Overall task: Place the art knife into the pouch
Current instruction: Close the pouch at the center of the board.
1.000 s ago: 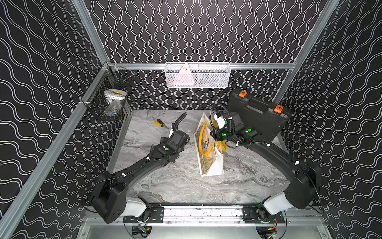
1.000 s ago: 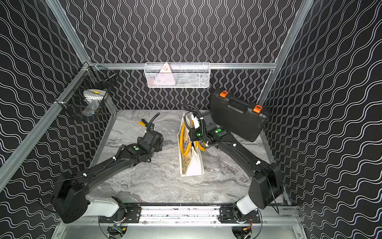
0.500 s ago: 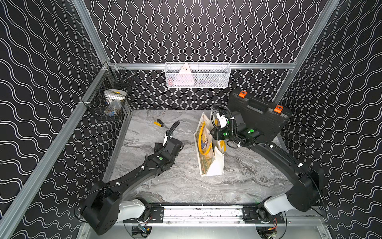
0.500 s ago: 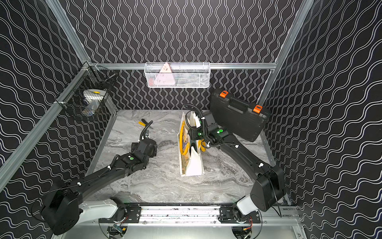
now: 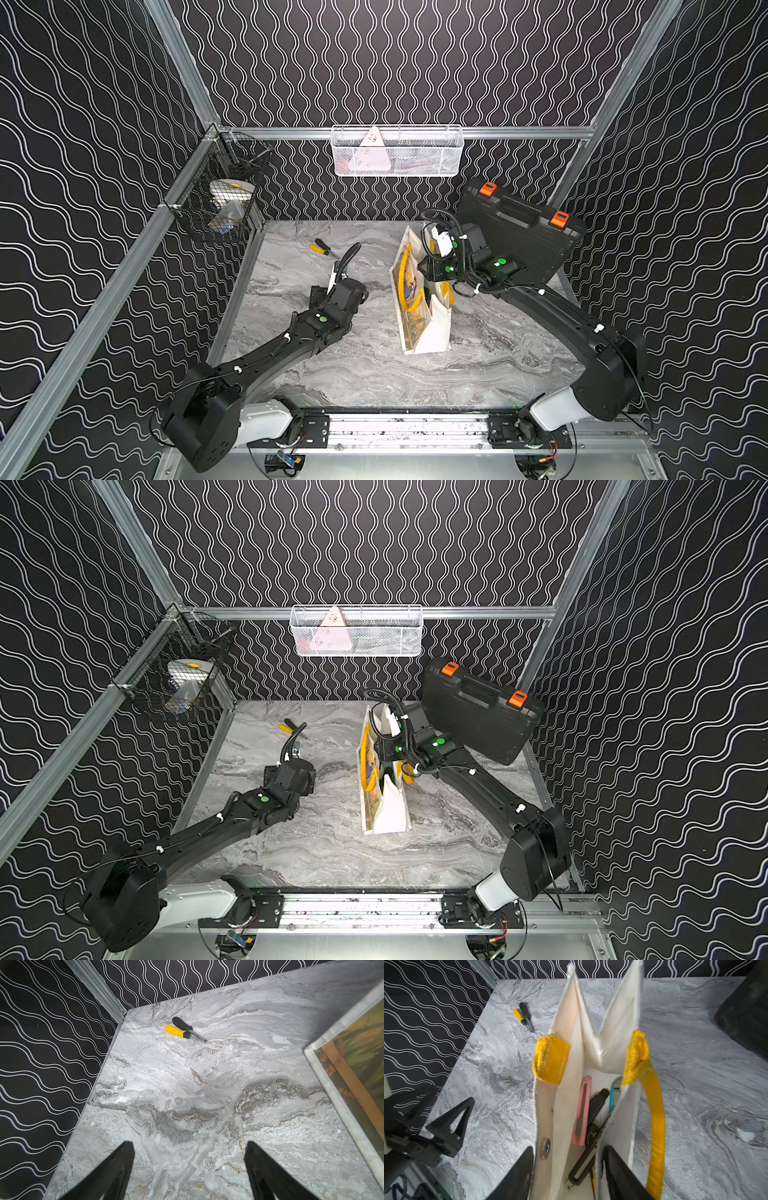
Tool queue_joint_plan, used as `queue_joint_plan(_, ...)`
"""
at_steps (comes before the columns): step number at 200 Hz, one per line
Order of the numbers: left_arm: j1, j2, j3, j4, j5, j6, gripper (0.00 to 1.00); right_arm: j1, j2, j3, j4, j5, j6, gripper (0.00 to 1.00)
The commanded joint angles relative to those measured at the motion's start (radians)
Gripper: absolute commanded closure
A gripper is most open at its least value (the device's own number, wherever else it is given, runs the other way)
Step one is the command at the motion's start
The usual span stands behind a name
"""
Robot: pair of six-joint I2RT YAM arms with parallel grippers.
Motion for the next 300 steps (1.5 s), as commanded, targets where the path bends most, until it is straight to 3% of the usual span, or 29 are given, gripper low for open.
queue_joint_plan(1,0.001,0.006,0.009,0.02,0.006,0.003,0.12,0.018,0.018,0.03,-0.018,0.006,0.01,0.44)
queue_joint_plan(53,0.001,0.008,0.003,0.027,0.019,0.002,0.12,0.073,0.112,0.127,-0.123,0.153,0.022,0.42)
queue_joint_plan(74,0.0,0.008,-0.003,0.036,0.02,0.004,0.12,0.079,0.149,0.161,-0.167,0.214,0.038,0.47)
queue_joint_plan(118,0.001,0.004,-0.014,0.048,0.014,0.008,0.12,0.093,0.173,0.198,-0.213,0.292,0.056,0.83)
queue_joint_plan(130,0.0,0.002,-0.016,0.05,0.017,0.007,0.12,0.096,0.173,0.205,-0.228,0.316,0.058,1.0)
queue_joint_plan(200,0.001,0.003,-0.024,0.068,-0.015,0.013,0.12,0.099,0.171,0.239,-0.249,0.334,0.04,1.0)
queue_joint_plan(226,0.003,0.002,-0.035,0.1,-0.006,0.018,0.12,0.097,0.157,0.237,-0.217,0.31,0.035,0.61)
queue_joint_plan(242,0.007,0.008,-0.031,0.099,-0.006,0.021,0.12,0.098,0.142,0.236,-0.204,0.305,0.026,0.48)
queue_joint_plan(300,0.014,0.006,-0.047,0.122,0.007,0.025,0.12,0.089,0.037,0.186,-0.166,0.316,0.021,0.27)
